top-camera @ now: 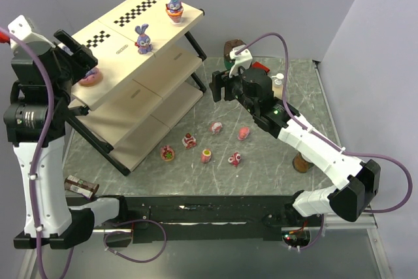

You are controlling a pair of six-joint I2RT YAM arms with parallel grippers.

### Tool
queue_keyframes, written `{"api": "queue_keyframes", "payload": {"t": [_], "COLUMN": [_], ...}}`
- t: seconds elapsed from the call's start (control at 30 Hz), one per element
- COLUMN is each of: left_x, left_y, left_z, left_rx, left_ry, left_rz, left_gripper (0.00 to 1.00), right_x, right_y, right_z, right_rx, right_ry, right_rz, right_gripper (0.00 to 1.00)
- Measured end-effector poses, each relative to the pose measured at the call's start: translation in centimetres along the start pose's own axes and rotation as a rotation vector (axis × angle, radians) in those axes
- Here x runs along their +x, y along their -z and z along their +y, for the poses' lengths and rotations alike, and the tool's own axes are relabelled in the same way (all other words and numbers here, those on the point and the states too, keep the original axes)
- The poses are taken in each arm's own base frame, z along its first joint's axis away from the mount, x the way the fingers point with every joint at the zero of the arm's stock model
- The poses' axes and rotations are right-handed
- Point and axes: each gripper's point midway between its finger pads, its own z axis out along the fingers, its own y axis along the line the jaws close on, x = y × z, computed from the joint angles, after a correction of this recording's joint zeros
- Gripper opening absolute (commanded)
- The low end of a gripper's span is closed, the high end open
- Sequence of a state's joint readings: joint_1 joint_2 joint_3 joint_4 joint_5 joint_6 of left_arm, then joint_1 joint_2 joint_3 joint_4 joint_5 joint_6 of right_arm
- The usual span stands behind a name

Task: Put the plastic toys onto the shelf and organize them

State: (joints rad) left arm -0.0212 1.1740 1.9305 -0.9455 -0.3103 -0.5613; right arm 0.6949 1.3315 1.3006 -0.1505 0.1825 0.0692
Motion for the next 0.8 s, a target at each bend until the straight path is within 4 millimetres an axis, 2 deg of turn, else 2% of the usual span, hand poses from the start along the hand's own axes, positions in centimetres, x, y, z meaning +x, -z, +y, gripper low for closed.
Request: {"api": "queue_keyframes", "payload": {"t": [0.13,0.43,0.53,0.63,0.8], "left_x": [-1.1,-4.4,-4.7,-4.5,-3.5], "left_y": [1.4,6.5,7.9,9.9,12.4], "left_z": [-0.1,0.0,-0.5,-2.3,-7.5], "left_rx": [0.023,0.090,0.161,0.310,0.652], "left_ry": [0.004,0.014,-0.002,-0.042,-0.120], "left_rz": [-0.034,-0.161,-0.195,-0.216,-0.197], "left_gripper": [0.88,0.96,0.99,0.98,0.96], "right_x": [0.0,-0.1,0.0,0.5,2.0], "right_y": [0.0,0.0,0.0,0.1,0.5], "right_z": [0.0,-0.3,0.0,0.6,1.3], "right_rx": [0.000,0.002,-0.018,-0.051,-0.090], "right_ry": [0.001,0.000,-0.006,-0.013,-0.027], "right_rz": [0.000,0.000,0.004,0.023,0.086], "right_gripper": [0.91,0.98,0.98,0.98,0.97]}}
